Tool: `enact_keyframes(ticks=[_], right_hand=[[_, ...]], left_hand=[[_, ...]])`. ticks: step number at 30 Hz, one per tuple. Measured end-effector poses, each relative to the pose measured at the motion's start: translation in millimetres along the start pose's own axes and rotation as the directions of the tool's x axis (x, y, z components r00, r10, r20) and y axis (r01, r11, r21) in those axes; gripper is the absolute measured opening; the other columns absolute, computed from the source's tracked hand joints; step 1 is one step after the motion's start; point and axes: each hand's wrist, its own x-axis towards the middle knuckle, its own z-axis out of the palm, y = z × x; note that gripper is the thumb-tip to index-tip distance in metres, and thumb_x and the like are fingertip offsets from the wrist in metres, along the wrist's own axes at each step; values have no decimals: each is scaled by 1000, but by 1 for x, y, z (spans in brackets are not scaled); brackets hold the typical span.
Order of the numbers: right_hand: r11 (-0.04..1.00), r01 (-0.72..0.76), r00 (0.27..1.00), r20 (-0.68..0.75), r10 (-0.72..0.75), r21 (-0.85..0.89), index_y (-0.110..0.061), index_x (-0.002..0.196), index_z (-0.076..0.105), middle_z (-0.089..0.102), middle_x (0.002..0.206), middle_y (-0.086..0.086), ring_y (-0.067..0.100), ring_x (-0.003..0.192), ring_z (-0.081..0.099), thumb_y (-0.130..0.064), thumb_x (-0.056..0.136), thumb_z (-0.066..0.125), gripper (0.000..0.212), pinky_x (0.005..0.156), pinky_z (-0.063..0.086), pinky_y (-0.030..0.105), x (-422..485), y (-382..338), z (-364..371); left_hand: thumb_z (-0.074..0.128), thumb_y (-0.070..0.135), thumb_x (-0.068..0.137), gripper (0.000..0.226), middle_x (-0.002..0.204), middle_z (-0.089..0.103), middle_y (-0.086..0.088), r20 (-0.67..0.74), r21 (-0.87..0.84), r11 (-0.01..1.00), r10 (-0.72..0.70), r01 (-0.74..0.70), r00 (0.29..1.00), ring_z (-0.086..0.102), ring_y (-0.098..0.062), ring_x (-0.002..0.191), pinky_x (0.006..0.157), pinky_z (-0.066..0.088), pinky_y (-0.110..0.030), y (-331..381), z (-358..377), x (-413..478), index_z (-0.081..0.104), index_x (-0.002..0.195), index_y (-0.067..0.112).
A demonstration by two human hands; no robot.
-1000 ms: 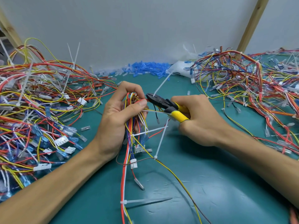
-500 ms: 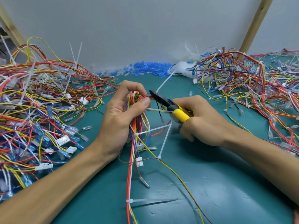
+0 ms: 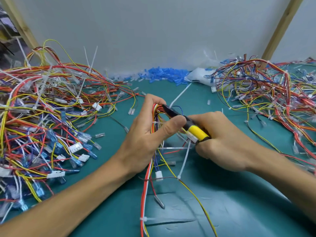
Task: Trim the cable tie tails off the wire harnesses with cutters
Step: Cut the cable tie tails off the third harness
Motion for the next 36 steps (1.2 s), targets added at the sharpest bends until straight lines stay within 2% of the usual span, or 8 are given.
enact_keyframes(ticks=[6,9,12,19,23,27,33,36], right_hand=[[1000,11,997,70,-11,-1,-13,71,46,39,61,11,13,54,29,-12,53,57,21,49,27,45,2,5,-6],[995,-37,986,167,21,95,-14,67,47,39,60,6,16,55,31,-10,45,58,25,46,24,37,3,4,-13],[977,-84,969,246,34,194,-16,64,47,41,63,2,18,58,31,-5,42,57,26,48,25,30,4,1,-16],[926,-181,942,328,68,331,-10,70,57,38,62,10,21,53,27,-3,46,56,25,46,23,22,1,-2,-18],[923,-185,958,270,93,339,-9,68,59,40,62,14,23,54,27,-2,45,57,25,47,22,24,3,2,-17],[919,-181,973,197,116,350,-5,71,61,44,62,12,23,53,31,0,44,59,27,46,25,21,6,6,-13],[976,-72,995,-46,84,208,-13,70,67,62,71,21,32,57,48,-9,42,62,28,48,38,32,6,9,-9],[997,-14,986,-166,26,71,-16,70,68,56,60,9,18,52,39,-15,51,62,20,47,33,26,4,9,-5]], left_hand=[[78,46,82,50,90,62,-10,-55,163,986,57,-48,997,58,-27,79,77,49,-43,5,3,-1,45,105,16],[80,26,80,39,78,60,6,-86,199,978,87,-69,992,57,-12,67,67,45,-21,4,3,0,48,99,14],[79,16,78,32,69,59,9,-110,179,982,87,-66,990,53,-8,60,62,42,-17,2,3,1,49,88,11],[69,11,77,20,78,70,-10,-188,132,985,136,-113,973,67,-38,75,72,56,-52,-2,0,2,53,88,8],[65,15,77,27,78,67,-15,-149,46,997,70,-64,986,63,-39,69,68,56,-54,-1,0,3,56,102,18],[65,13,80,9,68,64,-12,-113,195,980,51,-28,992,59,-40,62,62,50,-50,-3,-5,4,63,86,7],[62,27,93,28,61,49,-10,-101,352,936,59,-20,993,41,-28,59,55,37,-33,-2,-1,6,57,80,3],[56,35,98,29,65,52,-13,-26,365,931,23,-12,999,45,-33,64,63,43,-46,-2,-2,5,57,86,8]])
